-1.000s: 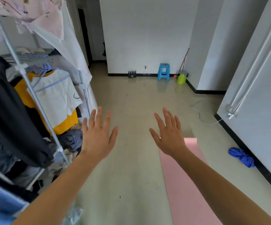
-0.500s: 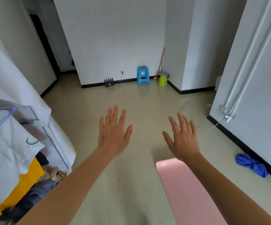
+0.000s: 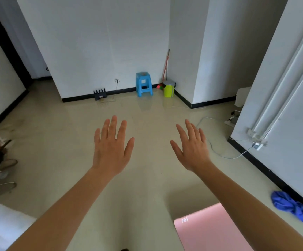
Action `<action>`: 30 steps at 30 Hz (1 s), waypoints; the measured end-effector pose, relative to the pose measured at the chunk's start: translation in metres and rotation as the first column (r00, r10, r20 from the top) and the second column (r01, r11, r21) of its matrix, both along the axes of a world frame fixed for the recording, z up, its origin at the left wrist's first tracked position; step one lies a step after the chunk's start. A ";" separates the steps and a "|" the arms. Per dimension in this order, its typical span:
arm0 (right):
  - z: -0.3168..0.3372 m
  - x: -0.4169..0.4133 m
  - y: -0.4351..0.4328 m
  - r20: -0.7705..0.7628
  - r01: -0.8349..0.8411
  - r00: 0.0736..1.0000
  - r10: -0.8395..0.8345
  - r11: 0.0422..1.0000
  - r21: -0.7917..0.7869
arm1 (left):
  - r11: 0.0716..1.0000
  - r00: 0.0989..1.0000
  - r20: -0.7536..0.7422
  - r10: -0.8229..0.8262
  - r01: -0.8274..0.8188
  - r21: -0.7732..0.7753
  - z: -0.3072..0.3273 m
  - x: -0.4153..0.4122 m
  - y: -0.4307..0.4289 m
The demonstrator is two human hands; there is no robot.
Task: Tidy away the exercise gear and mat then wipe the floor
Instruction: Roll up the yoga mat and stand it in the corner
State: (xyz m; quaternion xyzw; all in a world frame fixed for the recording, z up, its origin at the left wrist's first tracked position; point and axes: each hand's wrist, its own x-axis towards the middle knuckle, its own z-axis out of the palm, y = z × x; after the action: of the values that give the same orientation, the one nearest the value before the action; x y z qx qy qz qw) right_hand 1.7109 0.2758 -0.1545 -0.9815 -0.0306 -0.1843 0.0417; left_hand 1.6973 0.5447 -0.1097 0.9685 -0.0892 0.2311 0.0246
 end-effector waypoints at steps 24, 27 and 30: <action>-0.110 0.137 -0.262 -0.167 0.954 0.289 -0.943 0.267 0.139 | 0.247 0.263 -0.267 -0.927 0.965 0.090 -0.092 0.409 -0.457; -0.128 0.134 -0.292 -0.257 0.985 0.154 -0.954 0.129 0.112 | 0.086 0.137 -0.318 -0.938 0.982 0.170 -0.110 0.412 -0.518; -0.132 0.124 -0.308 -0.311 0.992 0.010 -0.950 -0.030 0.122 | -0.057 0.020 -0.366 -0.931 0.978 0.200 -0.118 0.404 -0.574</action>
State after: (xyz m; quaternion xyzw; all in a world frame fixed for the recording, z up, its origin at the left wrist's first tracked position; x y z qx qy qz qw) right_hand 1.8353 -0.0321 -0.2861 -0.7079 0.6977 -0.0958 0.0547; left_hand 2.1012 -0.0290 -0.2281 0.6189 -0.7825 0.0665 -0.0156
